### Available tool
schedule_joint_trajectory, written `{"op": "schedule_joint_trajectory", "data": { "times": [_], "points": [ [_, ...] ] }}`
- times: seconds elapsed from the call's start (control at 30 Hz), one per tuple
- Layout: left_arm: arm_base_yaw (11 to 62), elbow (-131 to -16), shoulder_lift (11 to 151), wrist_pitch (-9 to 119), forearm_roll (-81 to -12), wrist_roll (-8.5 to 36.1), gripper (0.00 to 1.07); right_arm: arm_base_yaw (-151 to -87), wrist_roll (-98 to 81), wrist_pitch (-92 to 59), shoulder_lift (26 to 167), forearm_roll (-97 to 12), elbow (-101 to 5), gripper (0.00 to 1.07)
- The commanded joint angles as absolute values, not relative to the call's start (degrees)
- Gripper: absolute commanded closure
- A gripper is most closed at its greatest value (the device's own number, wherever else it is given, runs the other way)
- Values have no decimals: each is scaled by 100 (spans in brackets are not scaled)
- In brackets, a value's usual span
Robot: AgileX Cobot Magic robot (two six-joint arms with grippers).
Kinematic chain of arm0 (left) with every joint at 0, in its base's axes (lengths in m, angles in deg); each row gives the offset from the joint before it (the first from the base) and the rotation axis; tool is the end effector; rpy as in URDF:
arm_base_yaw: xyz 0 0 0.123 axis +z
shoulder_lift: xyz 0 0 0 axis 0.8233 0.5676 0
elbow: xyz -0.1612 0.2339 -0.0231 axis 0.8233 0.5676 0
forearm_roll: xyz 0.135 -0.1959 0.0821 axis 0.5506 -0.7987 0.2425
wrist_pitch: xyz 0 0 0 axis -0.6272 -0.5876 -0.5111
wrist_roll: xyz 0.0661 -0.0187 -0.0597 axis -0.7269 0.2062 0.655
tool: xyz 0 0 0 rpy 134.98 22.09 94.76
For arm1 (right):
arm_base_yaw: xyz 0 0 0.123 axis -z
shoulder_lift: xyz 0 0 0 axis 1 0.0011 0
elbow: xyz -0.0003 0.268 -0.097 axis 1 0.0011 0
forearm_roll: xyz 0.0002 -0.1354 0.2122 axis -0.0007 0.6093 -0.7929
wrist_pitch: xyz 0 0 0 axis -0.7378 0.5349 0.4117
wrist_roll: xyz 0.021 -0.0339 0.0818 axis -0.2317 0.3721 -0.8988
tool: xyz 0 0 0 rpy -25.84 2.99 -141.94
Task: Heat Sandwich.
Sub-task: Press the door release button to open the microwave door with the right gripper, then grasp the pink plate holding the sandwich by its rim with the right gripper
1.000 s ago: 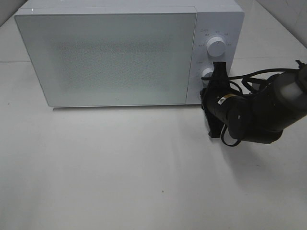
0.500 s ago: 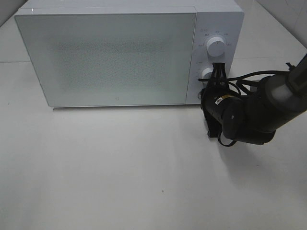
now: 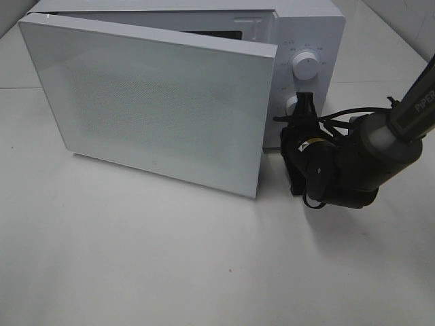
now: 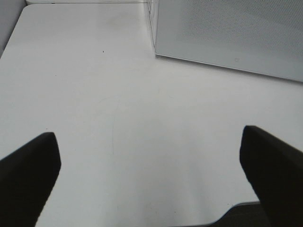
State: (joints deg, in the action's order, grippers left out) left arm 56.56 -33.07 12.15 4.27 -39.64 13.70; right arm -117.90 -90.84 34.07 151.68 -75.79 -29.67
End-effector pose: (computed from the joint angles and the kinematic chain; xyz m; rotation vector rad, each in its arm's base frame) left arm -0.0087 -0.0112 0.2813 0.0583 2.0321 -0.1083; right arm 0.3497 0.1399 0.0797 1.4276 1.4483 1.0337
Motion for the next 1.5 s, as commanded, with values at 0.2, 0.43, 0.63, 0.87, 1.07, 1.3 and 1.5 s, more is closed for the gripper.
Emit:
{"op": "schedule_joint_trajectory", "data": {
  "times": [0.2,0.43,0.63,0.87,1.07,1.3,1.5],
  "points": [
    [5685,-3302,1123,456,-4005,1393,9,-11589,-8986,4541,15105,-7150,-3431,107],
    [5685,-3302,1123,456,-4005,1393,9,-11589,-8986,4261,15105,-7155,-3431,107],
    [5685,-3302,1123,456,-4005,1393,9,-11589,-8975,3997,15002,-7155,-3317,107],
    [5685,-3302,1123,456,-4005,1393,9,-11589,-8981,3407,14818,-7138,-3099,107],
    [5685,-3302,1123,456,-4005,1393,9,-11589,-8809,2759,14601,-7087,-2876,107],
    [5685,-3302,1123,456,-4005,1393,9,-11589,-8448,1785,14280,-6989,-2641,107],
    [5685,-3302,1123,456,-4005,1393,9,-11589,-8064,1442,13976,-7006,-2423,107]
  ]
}}
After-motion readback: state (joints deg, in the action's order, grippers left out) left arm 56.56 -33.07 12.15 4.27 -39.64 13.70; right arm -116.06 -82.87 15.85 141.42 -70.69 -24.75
